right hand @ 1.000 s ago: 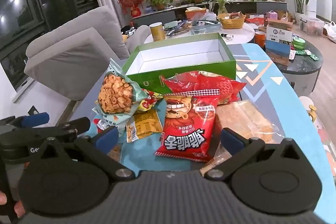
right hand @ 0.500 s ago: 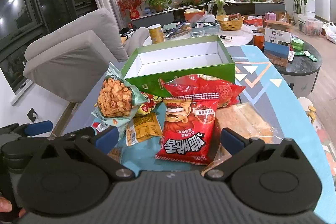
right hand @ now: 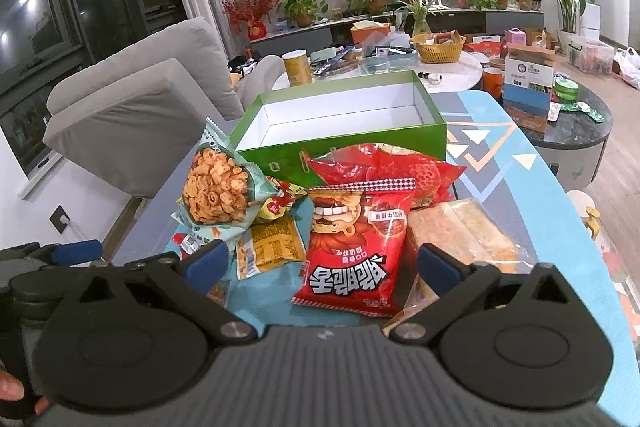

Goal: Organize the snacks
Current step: 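Move the right tool toward the green bag of orange curly snacks, then close the right gripper on the green snack bag's top edge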

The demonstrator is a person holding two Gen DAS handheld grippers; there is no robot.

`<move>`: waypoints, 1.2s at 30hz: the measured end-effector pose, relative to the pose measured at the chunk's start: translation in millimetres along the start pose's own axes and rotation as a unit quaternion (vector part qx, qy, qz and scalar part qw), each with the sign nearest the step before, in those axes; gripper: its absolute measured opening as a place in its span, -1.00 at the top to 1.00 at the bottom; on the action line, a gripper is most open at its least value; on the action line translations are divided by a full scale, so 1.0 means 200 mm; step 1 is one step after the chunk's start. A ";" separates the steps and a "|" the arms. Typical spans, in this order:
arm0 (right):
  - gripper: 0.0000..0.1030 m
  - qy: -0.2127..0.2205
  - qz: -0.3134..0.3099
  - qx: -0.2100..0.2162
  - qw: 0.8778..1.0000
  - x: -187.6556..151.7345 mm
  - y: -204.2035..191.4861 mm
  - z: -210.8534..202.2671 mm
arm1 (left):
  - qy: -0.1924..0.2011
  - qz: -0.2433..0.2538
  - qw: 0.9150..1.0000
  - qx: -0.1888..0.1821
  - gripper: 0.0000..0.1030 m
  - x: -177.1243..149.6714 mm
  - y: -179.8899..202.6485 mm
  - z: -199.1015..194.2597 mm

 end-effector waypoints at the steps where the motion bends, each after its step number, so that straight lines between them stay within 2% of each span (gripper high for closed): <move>1: -0.64 0.000 -0.002 0.000 1.000 0.00 0.00 0.00 | 0.000 0.000 1.000 -0.001 -0.85 0.00 0.00 0.00; 12: -0.64 -0.001 0.003 0.004 1.000 -0.02 0.00 0.01 | -0.004 -0.001 1.000 -0.005 -0.85 -0.02 0.02 0.01; 22: -0.61 -0.001 0.007 0.021 1.000 -0.01 0.00 0.02 | -0.007 -0.014 1.000 -0.011 -0.75 -0.01 -0.02 0.04; 27: -0.61 0.001 -0.017 0.030 0.999 0.03 -0.05 0.03 | -0.005 -0.010 1.000 -0.006 -0.74 0.02 -0.03 0.06; 36: -0.61 -0.006 -0.105 0.053 0.993 0.15 -0.22 0.15 | -0.021 -0.029 0.999 -0.003 -0.73 0.02 -0.11 0.13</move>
Point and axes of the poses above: each gripper's, at about its wrist camera, not at the fingertips, and z roughly the way its jaws point, y to its right, x to its top, the point moved 7 cm from there along z, roughly the way its jaws point, and after that the axes turned 3 degrees about z, right-handed, at the moved point
